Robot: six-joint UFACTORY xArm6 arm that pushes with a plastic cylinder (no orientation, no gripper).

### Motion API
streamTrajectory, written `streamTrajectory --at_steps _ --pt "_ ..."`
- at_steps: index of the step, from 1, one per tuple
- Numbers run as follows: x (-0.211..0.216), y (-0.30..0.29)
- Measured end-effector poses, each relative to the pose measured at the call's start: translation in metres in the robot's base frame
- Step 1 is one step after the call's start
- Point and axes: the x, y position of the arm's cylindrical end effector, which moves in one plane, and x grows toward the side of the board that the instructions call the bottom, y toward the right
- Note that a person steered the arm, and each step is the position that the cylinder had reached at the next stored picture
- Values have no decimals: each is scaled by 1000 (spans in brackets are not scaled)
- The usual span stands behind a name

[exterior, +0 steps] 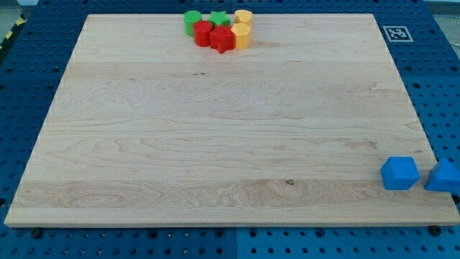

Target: Slightly move the triangle into the cube

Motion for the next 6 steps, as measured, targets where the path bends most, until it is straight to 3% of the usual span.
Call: streamTrajectory --at_steps 2,3,4,5,6 --pt "-28 -189" --pt "-22 -122" --pt "20 -66" --pt "37 -111" --pt "23 -213"
